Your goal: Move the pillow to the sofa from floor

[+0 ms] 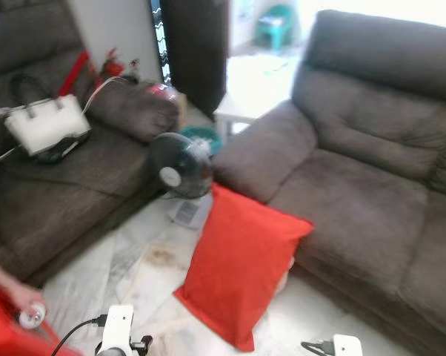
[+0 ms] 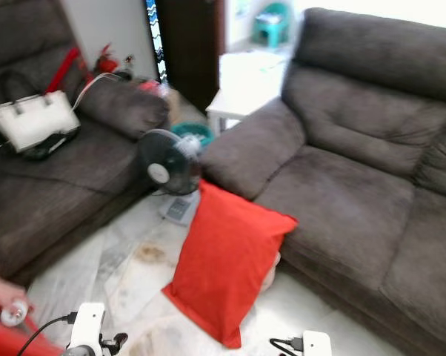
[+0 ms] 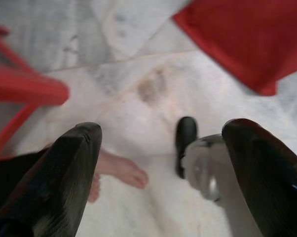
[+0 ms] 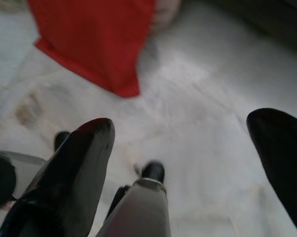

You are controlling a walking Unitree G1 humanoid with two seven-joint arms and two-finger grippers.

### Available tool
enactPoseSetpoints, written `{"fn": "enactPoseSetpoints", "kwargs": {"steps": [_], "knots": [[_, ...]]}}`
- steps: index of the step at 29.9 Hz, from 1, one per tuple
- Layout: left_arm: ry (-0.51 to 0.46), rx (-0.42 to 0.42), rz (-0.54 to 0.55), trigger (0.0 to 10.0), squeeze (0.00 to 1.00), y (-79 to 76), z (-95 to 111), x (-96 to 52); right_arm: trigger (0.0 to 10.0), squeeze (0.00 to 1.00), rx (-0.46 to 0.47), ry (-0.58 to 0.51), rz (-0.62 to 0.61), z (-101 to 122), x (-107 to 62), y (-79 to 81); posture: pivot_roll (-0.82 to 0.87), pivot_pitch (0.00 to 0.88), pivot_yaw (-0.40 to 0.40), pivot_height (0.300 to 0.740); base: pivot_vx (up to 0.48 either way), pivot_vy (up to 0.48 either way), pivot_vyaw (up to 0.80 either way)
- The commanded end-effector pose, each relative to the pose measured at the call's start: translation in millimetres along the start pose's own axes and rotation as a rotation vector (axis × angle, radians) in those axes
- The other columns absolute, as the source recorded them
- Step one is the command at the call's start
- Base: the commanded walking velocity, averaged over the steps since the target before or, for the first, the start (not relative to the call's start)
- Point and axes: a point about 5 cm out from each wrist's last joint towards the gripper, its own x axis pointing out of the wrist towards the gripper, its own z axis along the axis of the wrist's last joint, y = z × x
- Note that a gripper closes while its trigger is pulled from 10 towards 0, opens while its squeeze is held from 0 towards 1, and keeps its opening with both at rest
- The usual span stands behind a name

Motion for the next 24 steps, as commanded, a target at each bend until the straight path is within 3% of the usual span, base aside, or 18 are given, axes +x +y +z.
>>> {"fn": "enactPoseSetpoints", "kwargs": {"steps": [1,24], "knots": [[0.002,0.006,-0.013,10.0,0.0,-2.8,0.9,0.5,10.0,0.0,-0.01,0.009,-0.009,-3.3,-1.7,-5.0,0.07,0.0,-0.021,0.74,0.0,0.0,0.8],[-0.002,0.001,-0.007,10.0,0.0,-3.4,1.9,0.7,10.0,0.0,-0.012,0.009,-0.006,-1.9,-1.3,-5.9,0.07,0.0,-0.026,0.74,0.0,0.0,0.8]]}}
